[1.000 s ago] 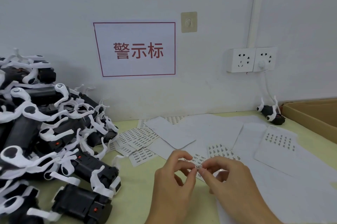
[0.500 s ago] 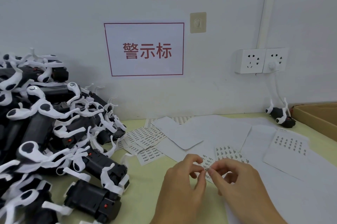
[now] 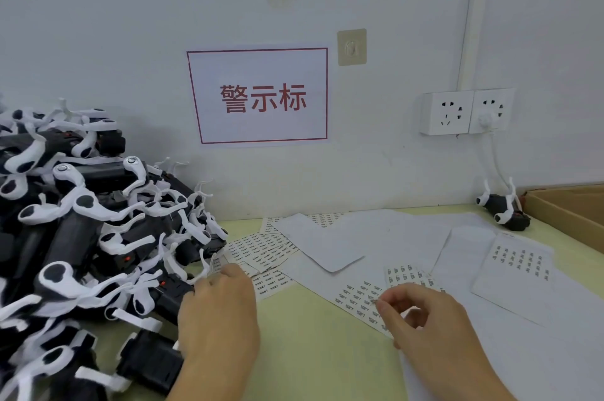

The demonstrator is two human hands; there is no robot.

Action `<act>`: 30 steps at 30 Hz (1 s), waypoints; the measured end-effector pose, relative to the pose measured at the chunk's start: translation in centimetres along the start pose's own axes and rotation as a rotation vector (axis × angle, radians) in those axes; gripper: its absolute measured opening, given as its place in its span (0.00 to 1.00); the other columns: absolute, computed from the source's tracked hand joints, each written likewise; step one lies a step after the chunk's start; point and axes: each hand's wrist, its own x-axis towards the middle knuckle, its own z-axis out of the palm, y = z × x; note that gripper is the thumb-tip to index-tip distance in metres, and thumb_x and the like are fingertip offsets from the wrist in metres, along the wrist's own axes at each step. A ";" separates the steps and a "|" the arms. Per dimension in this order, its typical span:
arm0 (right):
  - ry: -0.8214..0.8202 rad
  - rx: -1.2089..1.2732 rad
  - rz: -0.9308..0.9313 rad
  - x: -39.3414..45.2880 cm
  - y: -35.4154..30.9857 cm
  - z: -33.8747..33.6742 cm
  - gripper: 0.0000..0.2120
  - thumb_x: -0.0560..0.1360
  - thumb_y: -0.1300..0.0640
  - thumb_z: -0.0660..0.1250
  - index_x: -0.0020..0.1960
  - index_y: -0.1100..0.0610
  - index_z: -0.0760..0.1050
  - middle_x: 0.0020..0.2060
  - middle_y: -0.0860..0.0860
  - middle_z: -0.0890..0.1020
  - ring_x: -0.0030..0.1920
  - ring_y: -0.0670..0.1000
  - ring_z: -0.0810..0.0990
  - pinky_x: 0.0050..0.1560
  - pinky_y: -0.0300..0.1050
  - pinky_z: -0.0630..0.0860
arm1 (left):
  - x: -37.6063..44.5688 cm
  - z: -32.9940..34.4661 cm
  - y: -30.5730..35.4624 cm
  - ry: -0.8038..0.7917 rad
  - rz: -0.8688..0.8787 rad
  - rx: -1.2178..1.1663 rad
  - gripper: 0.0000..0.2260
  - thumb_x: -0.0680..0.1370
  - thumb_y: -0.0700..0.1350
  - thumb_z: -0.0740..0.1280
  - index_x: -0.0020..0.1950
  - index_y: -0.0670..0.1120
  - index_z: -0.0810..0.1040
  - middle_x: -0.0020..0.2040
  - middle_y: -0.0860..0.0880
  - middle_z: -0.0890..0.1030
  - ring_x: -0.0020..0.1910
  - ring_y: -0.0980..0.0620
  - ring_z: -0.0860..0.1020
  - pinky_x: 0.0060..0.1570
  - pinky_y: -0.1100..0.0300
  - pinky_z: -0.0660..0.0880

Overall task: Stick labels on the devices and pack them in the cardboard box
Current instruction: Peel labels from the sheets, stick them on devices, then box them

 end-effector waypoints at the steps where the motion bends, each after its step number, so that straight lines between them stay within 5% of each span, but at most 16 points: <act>1: -0.002 -0.003 -0.002 0.0 0.0 0.0 0.11 0.72 0.60 0.75 0.34 0.49 0.81 0.32 0.43 0.83 0.30 0.55 0.79 0.34 0.30 0.72 | 0.0 -0.1 -0.1 -0.035 -0.007 -0.019 0.17 0.80 0.40 0.59 0.69 0.46 0.65 0.58 0.51 0.77 0.57 0.51 0.76 0.45 0.61 0.69; 4: -0.004 -0.002 -0.006 0.1 0.2 0.0 0.11 0.72 0.60 0.74 0.34 0.49 0.81 0.32 0.43 0.83 0.30 0.56 0.79 0.33 0.31 0.72 | 0.0 -1.4 0.0 -0.115 -0.008 -0.032 0.08 0.80 0.40 0.59 0.56 0.51 0.66 0.45 0.53 0.69 0.45 0.52 0.71 0.39 0.61 0.64; 6: 0.000 0.002 -0.011 0.1 0.3 0.0 0.11 0.72 0.60 0.74 0.34 0.48 0.81 0.32 0.44 0.83 0.30 0.56 0.79 0.34 0.31 0.72 | -0.2 -1.8 0.1 -0.129 -0.014 -0.031 0.09 0.80 0.40 0.58 0.50 0.53 0.61 0.47 0.53 0.72 0.48 0.53 0.75 0.39 0.61 0.63; 13: -0.009 0.019 -0.028 0.3 0.6 0.1 0.11 0.73 0.60 0.74 0.34 0.48 0.81 0.32 0.44 0.83 0.30 0.56 0.79 0.34 0.32 0.72 | -0.1 -1.9 -0.1 -0.048 -0.003 0.018 0.11 0.78 0.38 0.58 0.48 0.52 0.59 0.37 0.53 0.63 0.41 0.52 0.69 0.30 0.61 0.58; 18: -0.019 0.044 -0.045 0.2 0.5 0.1 0.09 0.74 0.59 0.72 0.38 0.48 0.81 0.34 0.43 0.83 0.31 0.53 0.80 0.37 0.33 0.73 | 0.5 -3.0 0.3 0.106 0.035 -0.062 0.10 0.78 0.40 0.59 0.52 0.55 0.62 0.45 0.55 0.80 0.45 0.55 0.81 0.27 0.60 0.55; 22: -0.062 0.073 -0.025 0.0 0.3 0.1 0.10 0.74 0.61 0.72 0.45 0.46 0.80 0.36 0.44 0.83 0.33 0.49 0.82 0.39 0.36 0.75 | 0.7 -1.5 1.0 0.337 0.083 -0.691 0.06 0.82 0.46 0.58 0.48 0.51 0.73 0.33 0.51 0.79 0.31 0.46 0.74 0.28 0.53 0.68; 25: -0.111 0.100 -0.039 -0.1 0.2 0.1 0.15 0.73 0.63 0.73 0.52 0.45 0.77 0.41 0.42 0.83 0.40 0.44 0.83 0.38 0.33 0.75 | 0.3 -1.0 2.1 0.208 -0.010 -1.351 0.09 0.83 0.43 0.62 0.45 0.51 0.77 0.37 0.52 0.82 0.35 0.50 0.84 0.27 0.50 0.80; 30: -0.275 0.124 -0.098 -0.4 0.5 -0.1 0.40 0.65 0.51 0.79 0.66 0.29 0.60 0.59 0.27 0.73 0.61 0.32 0.73 0.53 0.37 0.74 | 0.7 0.1 3.0 0.045 -0.257 -1.754 0.10 0.83 0.40 0.62 0.46 0.47 0.81 0.40 0.51 0.86 0.33 0.52 0.84 0.27 0.61 0.77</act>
